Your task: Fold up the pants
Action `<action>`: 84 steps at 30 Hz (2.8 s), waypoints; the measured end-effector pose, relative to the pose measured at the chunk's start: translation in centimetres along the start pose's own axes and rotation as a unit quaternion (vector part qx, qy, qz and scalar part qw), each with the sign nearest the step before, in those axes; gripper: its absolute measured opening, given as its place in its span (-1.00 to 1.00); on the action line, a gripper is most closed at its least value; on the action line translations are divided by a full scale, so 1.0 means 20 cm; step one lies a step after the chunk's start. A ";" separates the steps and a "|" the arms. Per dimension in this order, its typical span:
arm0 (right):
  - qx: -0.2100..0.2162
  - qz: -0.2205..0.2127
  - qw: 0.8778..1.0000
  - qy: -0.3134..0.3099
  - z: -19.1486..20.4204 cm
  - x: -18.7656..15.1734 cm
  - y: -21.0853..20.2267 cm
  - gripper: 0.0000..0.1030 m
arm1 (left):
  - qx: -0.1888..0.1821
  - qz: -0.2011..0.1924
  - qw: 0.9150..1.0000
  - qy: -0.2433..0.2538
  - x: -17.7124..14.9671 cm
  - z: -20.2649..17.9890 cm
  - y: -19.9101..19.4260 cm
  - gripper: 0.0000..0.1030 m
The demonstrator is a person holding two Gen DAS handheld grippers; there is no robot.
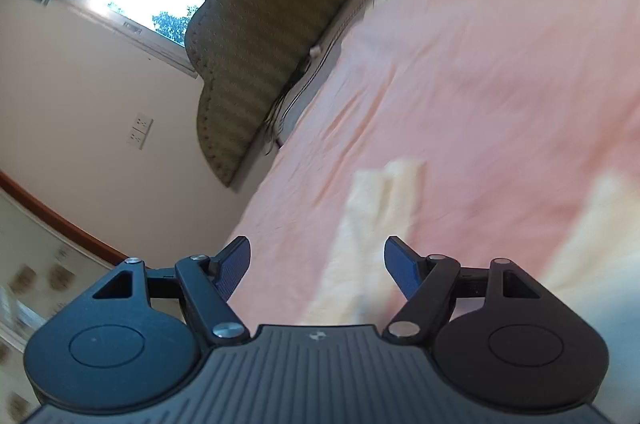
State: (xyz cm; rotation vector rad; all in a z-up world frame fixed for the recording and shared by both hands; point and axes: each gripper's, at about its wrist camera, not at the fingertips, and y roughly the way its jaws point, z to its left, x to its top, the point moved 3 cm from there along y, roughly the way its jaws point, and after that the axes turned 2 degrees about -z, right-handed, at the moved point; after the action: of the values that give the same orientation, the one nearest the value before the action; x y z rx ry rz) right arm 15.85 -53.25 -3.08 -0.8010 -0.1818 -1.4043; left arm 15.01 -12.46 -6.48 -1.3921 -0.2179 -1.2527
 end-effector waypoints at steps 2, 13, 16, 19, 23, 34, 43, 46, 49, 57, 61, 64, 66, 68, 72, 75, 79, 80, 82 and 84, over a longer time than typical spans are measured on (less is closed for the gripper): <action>-0.058 -0.014 0.997 -0.046 -0.10 0.07 -0.11 0.46 | 0.001 -0.001 1.000 0.007 0.00 -0.02 0.00 -0.53; -0.138 0.140 0.950 -0.241 -0.23 0.05 -0.03 -0.65 | 0.016 -0.001 1.000 0.024 -0.01 -0.05 0.02 -0.50; -0.129 0.116 0.947 -0.271 -0.15 0.07 -0.02 -0.81 | 0.019 -0.001 0.999 0.028 -0.01 -0.06 0.02 -0.48; -0.133 0.073 0.940 -0.307 -0.03 0.10 -0.01 -0.82 | 0.024 0.000 0.999 0.033 -0.01 -0.07 0.02 -0.47; -0.228 0.056 0.908 -0.346 0.01 0.09 0.11 -0.69 | 0.028 0.000 0.999 0.034 -0.01 -0.08 0.03 -0.47; -0.107 0.050 0.993 0.003 -0.41 -0.10 -0.50 -0.67 | 0.023 -0.006 0.999 0.028 -0.02 -0.07 0.03 -0.45; 0.010 0.071 0.978 0.195 -0.50 -0.39 -0.48 -0.38 | 0.028 -0.007 0.999 0.031 -0.02 -0.08 0.03 -0.38; 0.033 0.040 0.980 0.194 -0.48 -0.34 -0.48 -0.03 | 0.030 -0.009 0.999 0.031 -0.02 -0.08 0.03 -0.35; 0.026 0.008 0.983 0.183 -0.52 -0.27 -0.42 -0.08 | 0.034 -0.010 0.999 0.035 -0.02 -0.09 0.03 -0.33; -0.010 -0.078 0.992 0.097 -0.41 -0.24 -0.59 -0.87 | 0.022 -0.009 1.000 0.010 -0.02 -0.05 0.03 -0.32; -0.114 -0.060 0.992 -0.002 -0.32 -0.26 -0.76 -0.84 | 0.022 -0.010 1.000 0.014 -0.02 -0.05 0.03 -0.31; -0.227 -0.033 0.973 -0.006 -0.40 -0.28 -0.76 -0.60 | 0.024 -0.012 1.000 0.016 -0.02 -0.05 0.03 -0.30; -0.253 -0.105 0.962 0.013 -0.41 -0.27 -0.86 -0.57 | 0.022 -0.011 1.000 0.015 -0.02 -0.05 0.03 -0.29; -0.247 -0.154 0.956 -0.028 -0.34 -0.25 -0.91 -0.57 | 0.021 -0.010 1.000 0.013 -0.02 -0.05 0.03 -0.29; -0.119 -0.020 0.989 -0.081 -0.20 -0.27 -0.71 -0.13 | 0.023 -0.011 1.000 0.017 -0.02 -0.05 0.03 -0.28; -0.148 0.063 0.982 -0.096 -0.23 -0.28 -0.48 -0.07 | 0.024 -0.010 0.999 0.022 -0.02 -0.06 0.03 -0.27; -0.204 0.043 0.958 -0.199 -0.13 -0.15 -0.30 -0.06 | 0.023 -0.009 1.000 0.018 -0.02 -0.05 0.03 -0.22; -0.216 0.038 0.949 -0.226 -0.11 -0.13 -0.26 -0.06 | 0.022 -0.009 1.000 0.016 -0.02 -0.05 0.03 -0.22; -0.236 0.075 0.929 -0.274 -0.09 -0.11 -0.14 0.03 | 0.022 -0.010 1.000 0.015 -0.01 -0.05 0.04 -0.22; -0.265 0.113 0.899 -0.329 -0.13 -0.15 -0.02 0.45 | 0.023 -0.010 0.999 0.020 -0.02 -0.05 0.04 -0.22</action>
State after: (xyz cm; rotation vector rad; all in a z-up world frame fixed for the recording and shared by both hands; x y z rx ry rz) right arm 14.07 -52.34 -6.48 -1.6905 -0.2167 -0.9165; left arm 14.88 -13.36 -7.45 -1.3275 -0.2331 -1.2835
